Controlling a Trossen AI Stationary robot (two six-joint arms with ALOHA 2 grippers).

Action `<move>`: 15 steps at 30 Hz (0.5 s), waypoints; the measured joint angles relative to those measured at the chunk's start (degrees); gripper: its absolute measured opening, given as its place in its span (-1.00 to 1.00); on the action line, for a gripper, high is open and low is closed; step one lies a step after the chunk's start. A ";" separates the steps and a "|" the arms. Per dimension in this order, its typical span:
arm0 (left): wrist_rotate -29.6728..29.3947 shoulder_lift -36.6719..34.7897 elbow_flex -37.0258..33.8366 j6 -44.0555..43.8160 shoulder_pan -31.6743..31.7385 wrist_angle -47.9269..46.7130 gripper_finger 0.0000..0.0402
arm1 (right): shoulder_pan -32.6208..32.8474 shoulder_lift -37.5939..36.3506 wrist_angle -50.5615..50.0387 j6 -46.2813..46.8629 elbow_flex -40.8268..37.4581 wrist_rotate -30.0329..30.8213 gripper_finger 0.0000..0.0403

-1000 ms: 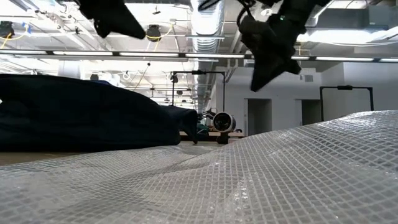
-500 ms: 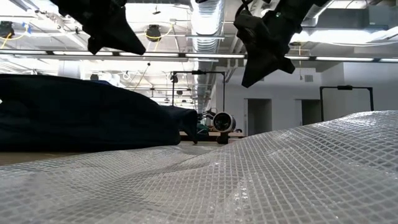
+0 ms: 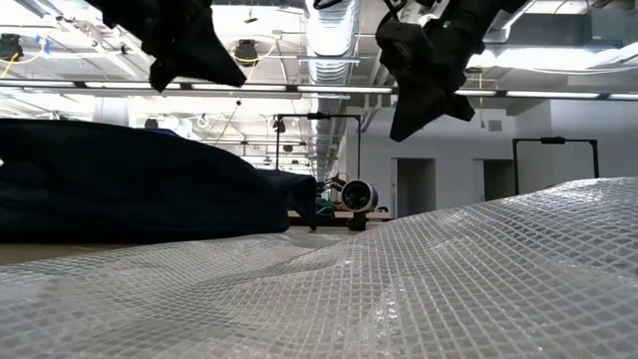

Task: Unpack backpack
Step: Move the black mini fan to the top center of the table

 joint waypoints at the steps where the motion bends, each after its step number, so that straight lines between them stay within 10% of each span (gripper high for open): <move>1: 0.14 -0.05 0.53 0.45 -0.02 -0.03 -0.96 | 0.06 0.00 -0.04 0.66 0.00 -0.11 -0.93; 15: 5.91 -0.03 3.11 6.80 -0.06 -0.28 -0.95 | 1.85 0.01 -5.22 1.28 0.00 -6.14 -0.87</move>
